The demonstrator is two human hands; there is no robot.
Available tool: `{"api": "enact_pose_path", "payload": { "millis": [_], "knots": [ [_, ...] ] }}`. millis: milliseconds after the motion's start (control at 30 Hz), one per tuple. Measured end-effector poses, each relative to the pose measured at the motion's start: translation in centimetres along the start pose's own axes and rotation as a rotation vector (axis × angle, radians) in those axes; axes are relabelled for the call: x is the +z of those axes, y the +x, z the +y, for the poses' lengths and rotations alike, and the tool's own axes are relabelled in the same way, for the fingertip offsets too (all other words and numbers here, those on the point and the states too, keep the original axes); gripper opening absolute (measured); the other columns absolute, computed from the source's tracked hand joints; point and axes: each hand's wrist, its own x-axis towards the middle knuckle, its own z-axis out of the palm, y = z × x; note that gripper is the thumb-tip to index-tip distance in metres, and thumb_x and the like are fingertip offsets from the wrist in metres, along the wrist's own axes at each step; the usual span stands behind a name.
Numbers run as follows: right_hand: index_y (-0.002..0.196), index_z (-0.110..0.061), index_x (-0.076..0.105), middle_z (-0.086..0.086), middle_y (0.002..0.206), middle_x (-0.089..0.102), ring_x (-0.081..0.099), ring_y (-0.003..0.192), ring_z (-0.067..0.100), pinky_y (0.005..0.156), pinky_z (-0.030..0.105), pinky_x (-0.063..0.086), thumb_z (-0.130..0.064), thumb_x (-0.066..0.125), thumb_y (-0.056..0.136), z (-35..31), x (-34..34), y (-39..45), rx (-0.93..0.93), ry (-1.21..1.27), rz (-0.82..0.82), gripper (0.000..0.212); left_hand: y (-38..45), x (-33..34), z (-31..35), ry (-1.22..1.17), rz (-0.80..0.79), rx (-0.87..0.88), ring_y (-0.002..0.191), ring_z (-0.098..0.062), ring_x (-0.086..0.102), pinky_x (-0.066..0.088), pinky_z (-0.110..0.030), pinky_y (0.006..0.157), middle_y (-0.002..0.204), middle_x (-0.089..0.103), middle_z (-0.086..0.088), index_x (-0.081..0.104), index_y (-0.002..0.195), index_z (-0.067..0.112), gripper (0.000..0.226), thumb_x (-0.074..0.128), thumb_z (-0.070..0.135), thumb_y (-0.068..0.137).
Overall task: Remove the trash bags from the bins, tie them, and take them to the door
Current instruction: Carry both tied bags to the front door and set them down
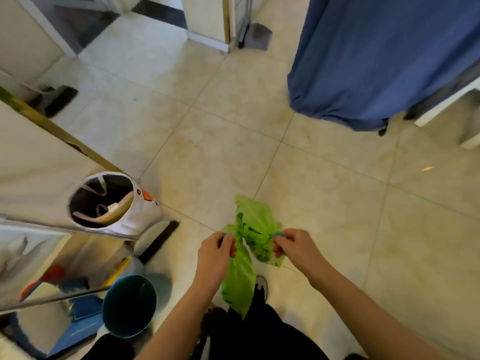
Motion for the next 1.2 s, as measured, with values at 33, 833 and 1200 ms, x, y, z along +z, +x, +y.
{"api": "enact_pose_path", "payload": {
  "millis": [33, 833, 1200],
  "knots": [
    [0.065, -0.008, 0.065, 0.001, 0.059, 0.066, 0.062, 0.062, 0.019, 0.076, 0.036, 0.054, -0.01, 0.058, 0.088, -0.2, -1.1, 0.5, 0.008, 0.033, 0.035, 0.025, 0.7, 0.7, 1.0, -0.009, -0.021, 0.025, 0.061, -0.014, 0.06, 0.048, -0.017, 0.061, 0.067, 0.066, -0.005, 0.065, 0.075, 0.006, 0.028, 0.049, 0.016, 0.096],
    [0.072, -0.004, 0.07, 0.001, 0.061, 0.063, 0.046, 0.05, 0.014, 0.042, 0.015, 0.032, -0.006, 0.048, 0.086, 2.0, -28.8, 4.3, 0.157, 0.415, 0.864, 0.025, 10.3, 26.8, 26.6, 0.348, -0.732, 0.513, 0.057, -0.004, 0.057, 0.048, -0.023, 0.065, 0.067, 0.063, -0.003, 0.063, 0.075, 0.005, 0.028, 0.047, 0.011, 0.097],
    [0.057, -0.023, 0.061, -0.005, 0.055, 0.061, 0.05, 0.044, 0.001, 0.044, 0.011, 0.033, -0.007, 0.052, 0.085, 10.0, -45.5, 2.2, 0.202, 0.51, 0.933, 0.033, 3.5, 48.6, 34.4, 0.361, -0.855, 0.589, 0.064, -0.02, 0.06, 0.053, -0.043, 0.077, 0.067, 0.065, -0.006, 0.063, 0.07, 0.012, 0.029, 0.048, 0.008, 0.095]
  ]
}}
